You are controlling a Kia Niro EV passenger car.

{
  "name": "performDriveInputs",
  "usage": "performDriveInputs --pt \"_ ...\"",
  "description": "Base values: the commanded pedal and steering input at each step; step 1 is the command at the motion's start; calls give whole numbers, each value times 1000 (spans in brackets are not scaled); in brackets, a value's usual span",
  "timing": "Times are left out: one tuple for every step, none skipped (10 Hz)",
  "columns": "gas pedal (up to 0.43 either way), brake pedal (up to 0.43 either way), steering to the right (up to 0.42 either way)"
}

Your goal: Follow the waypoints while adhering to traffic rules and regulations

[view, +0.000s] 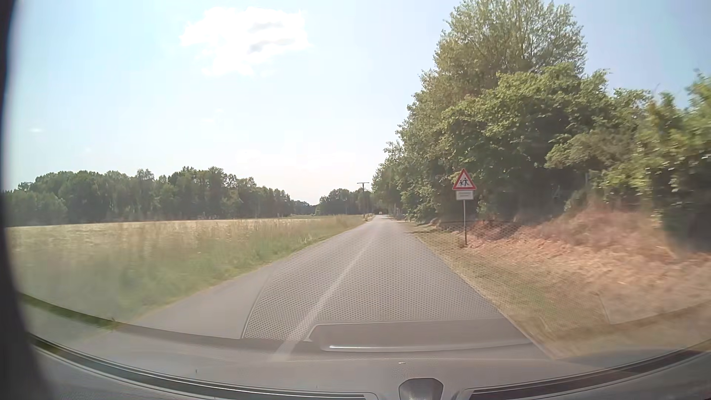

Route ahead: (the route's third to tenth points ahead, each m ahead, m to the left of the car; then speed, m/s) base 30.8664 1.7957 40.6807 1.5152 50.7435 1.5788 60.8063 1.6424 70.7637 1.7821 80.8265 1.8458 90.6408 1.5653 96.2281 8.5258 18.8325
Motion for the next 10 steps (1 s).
performDriveInputs --pt "0 6 3" --pt "0 6 3" --pt "0 6 3" --pt "0 6 3" --pt "0 6 3" --pt "0 6 3" --pt "0 6 3" --pt "0 30 4" --pt "0 79 4" --pt "0 104 4"
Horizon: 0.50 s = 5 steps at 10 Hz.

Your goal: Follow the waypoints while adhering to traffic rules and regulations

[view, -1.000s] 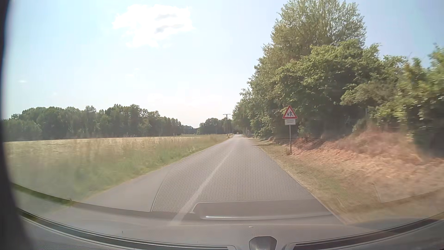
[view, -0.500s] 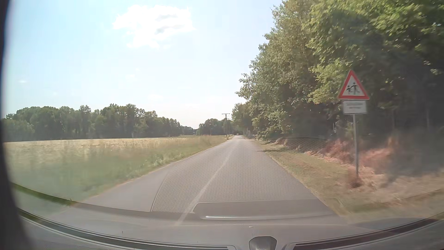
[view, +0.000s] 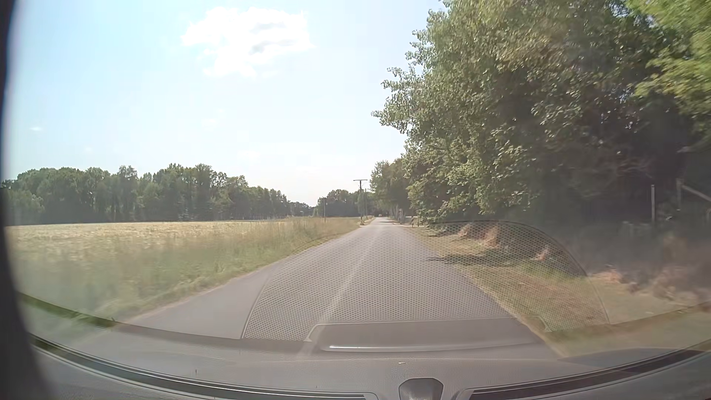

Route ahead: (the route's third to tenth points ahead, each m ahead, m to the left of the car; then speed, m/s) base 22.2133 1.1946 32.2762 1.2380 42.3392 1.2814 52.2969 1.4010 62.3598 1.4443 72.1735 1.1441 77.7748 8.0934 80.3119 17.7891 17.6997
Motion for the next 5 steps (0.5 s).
performDriveInputs --pt "0 116 6" --pt "0 128 6" --pt "0 146 6" --pt "0 152 6" --pt "0 165 7"
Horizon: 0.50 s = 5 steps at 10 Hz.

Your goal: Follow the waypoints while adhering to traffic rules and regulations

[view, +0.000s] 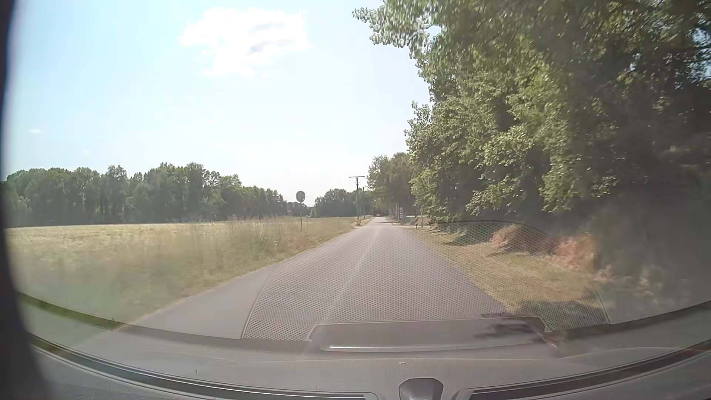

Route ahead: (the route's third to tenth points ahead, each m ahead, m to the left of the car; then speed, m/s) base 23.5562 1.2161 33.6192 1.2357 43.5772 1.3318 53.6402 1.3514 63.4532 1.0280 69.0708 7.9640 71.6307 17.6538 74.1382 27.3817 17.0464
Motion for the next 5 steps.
performDriveInputs --pt "0 177 6" --pt "0 189 6" --pt "0 195 6" --pt "0 213 6" --pt "0 232 6"
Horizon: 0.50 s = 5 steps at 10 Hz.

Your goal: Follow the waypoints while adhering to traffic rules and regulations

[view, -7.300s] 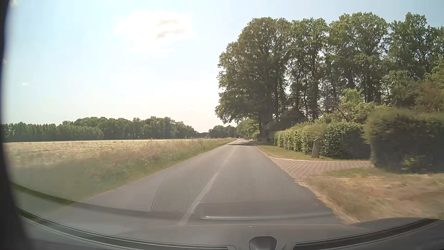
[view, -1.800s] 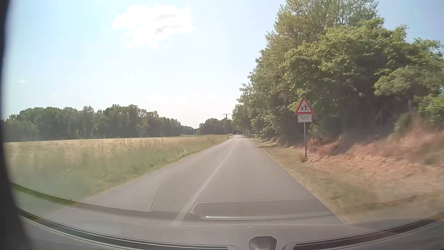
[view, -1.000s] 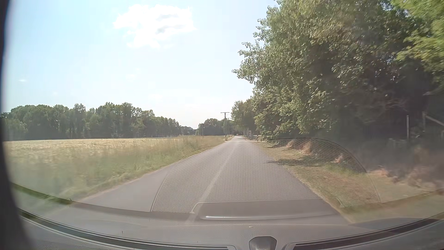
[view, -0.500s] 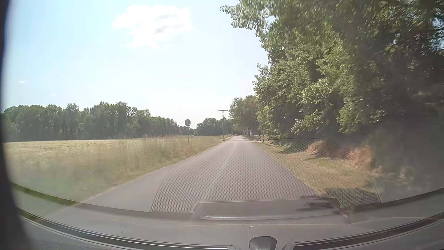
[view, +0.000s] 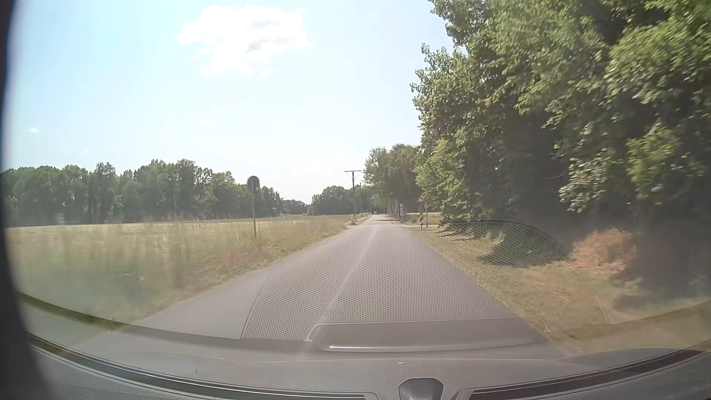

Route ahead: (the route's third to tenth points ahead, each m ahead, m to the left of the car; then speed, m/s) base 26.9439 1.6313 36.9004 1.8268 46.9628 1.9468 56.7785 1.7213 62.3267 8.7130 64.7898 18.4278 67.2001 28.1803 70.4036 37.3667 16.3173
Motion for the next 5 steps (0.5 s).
performDriveInputs --pt "0 244 6" --pt "0 244 5" --pt "0 244 5" --pt "0 250 4" --pt "0 250 4"
